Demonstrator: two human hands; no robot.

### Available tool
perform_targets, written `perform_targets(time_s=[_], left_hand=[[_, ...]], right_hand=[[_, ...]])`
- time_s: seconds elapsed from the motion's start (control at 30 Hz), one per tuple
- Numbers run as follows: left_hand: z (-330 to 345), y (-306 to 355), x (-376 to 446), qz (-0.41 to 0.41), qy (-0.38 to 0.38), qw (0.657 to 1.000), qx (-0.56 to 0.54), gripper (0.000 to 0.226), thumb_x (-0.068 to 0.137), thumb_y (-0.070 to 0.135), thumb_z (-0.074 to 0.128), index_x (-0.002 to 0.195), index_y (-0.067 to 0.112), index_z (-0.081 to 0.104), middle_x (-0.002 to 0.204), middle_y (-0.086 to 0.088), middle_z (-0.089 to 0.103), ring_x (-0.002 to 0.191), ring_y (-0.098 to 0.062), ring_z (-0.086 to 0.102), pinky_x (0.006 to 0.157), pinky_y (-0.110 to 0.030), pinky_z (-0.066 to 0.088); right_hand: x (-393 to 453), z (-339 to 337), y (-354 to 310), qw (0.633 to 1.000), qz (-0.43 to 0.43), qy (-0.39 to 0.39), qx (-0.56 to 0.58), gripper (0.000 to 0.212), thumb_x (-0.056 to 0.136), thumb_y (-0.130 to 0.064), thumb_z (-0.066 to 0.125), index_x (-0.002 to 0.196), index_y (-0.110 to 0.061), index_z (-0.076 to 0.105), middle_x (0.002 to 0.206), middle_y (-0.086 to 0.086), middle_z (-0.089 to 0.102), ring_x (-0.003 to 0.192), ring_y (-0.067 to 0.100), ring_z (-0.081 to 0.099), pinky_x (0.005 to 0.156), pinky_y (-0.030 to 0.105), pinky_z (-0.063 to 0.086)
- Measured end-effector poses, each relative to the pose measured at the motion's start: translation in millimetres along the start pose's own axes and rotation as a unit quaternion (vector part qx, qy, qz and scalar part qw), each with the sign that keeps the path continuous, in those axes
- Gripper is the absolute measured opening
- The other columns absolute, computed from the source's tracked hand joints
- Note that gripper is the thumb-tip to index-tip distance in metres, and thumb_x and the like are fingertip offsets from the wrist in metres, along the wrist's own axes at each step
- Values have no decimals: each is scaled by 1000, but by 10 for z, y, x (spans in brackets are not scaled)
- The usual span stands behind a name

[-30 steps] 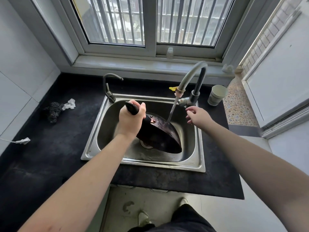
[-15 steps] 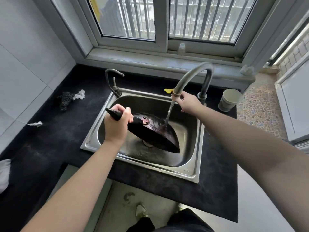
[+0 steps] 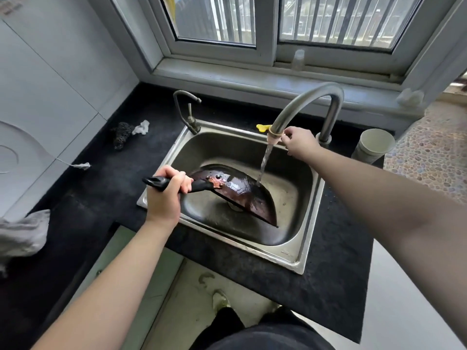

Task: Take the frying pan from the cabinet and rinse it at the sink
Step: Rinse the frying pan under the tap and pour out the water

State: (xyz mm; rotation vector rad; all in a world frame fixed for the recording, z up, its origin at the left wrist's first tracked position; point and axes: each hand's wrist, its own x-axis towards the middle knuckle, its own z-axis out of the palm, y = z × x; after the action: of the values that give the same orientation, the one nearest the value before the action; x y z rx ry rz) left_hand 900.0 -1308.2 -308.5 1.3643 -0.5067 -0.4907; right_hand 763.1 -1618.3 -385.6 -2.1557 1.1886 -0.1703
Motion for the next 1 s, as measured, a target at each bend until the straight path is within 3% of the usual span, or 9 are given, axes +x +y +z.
perform_targets(time_s=[0.23,0.47,0.63,0.83,1.0], left_hand=[[-103,-5,22,-10,-1,1000,-4,38,80,-3,46,50,19,44,46,2,44,52,-16,44,71,-28,44],[79,-4,71,-2,-29,1000,11,30,78,-6,46,54,10,40,44,0,42,49,-18,43,68,-28,45],[201,-24,139,-2,-54,998,32,28,74,7,55,52,19,44,44,1,42,50,-20,42,68,-34,43],[305,-5,152,-16,-62,997,53,32,80,-2,52,54,15,45,46,1,44,52,-22,44,73,-41,43],[434,1,153,-12,-79,994,73,30,79,1,54,54,15,44,47,-1,46,54,-23,44,72,-43,42]], right_hand=[[40,88,120,1000,-9,-3,23,33,97,-43,43,115,-25,64,95,4,69,84,27,67,80,39,55],[63,102,101,1000,-9,-2,7,32,98,-42,42,111,-21,63,94,8,69,82,29,67,81,41,54],[65,80,74,1000,2,-14,-11,31,98,-41,41,110,-21,62,94,7,68,83,28,67,79,37,53],[80,28,9,999,1,-17,-27,36,97,-44,40,117,-20,57,100,6,66,83,28,65,71,33,48],[66,15,-28,998,12,-40,-50,36,100,-38,38,110,-12,61,104,15,66,91,34,65,84,42,52]])
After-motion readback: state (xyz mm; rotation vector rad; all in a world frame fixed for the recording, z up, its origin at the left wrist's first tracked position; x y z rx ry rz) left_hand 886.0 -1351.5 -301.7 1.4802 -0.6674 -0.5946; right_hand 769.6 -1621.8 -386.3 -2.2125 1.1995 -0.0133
